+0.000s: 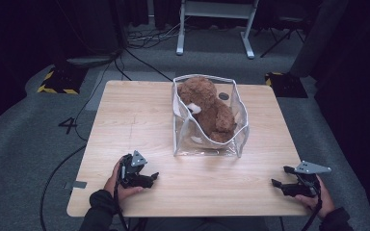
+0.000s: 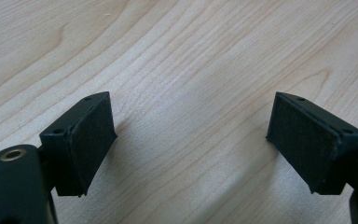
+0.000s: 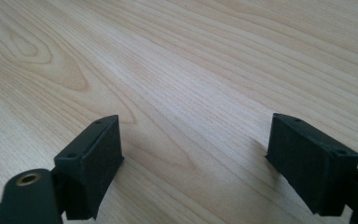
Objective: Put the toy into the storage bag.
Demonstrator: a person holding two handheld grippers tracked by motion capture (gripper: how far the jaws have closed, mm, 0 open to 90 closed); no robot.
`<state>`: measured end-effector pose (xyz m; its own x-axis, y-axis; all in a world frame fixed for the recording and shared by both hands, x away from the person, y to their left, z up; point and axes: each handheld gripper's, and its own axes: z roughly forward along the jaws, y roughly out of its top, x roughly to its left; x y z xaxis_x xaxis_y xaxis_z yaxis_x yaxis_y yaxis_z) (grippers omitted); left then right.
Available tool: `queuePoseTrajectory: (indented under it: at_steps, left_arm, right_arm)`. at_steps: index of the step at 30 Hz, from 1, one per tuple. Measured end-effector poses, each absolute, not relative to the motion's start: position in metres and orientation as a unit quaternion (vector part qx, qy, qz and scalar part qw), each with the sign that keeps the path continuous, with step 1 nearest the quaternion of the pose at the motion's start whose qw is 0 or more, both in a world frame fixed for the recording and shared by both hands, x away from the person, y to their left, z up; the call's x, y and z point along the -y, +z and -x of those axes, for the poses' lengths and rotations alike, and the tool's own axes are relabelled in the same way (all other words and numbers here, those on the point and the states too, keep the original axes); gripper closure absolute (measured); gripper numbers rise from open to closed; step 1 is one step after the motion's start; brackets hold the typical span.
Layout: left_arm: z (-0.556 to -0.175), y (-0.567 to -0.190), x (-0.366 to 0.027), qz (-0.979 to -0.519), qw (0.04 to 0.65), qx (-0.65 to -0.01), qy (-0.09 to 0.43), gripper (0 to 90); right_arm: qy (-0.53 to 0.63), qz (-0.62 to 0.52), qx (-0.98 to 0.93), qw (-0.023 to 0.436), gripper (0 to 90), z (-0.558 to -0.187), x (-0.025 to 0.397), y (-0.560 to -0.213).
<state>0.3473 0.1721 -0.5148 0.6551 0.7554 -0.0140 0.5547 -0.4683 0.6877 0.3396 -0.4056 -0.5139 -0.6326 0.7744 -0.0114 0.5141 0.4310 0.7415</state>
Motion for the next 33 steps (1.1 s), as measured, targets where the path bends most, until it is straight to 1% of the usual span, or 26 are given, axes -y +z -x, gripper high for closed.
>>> queuePoseTrajectory:
  at_steps: [33]
  left_arm:
    - [-0.3480, -0.5150, -0.1714, -0.843, 0.341, -0.391, 0.145, 14.9]
  right_arm:
    - [0.363, -0.387, -0.828, 0.180, 17.0, -0.3403, 0.4039, -0.5139]
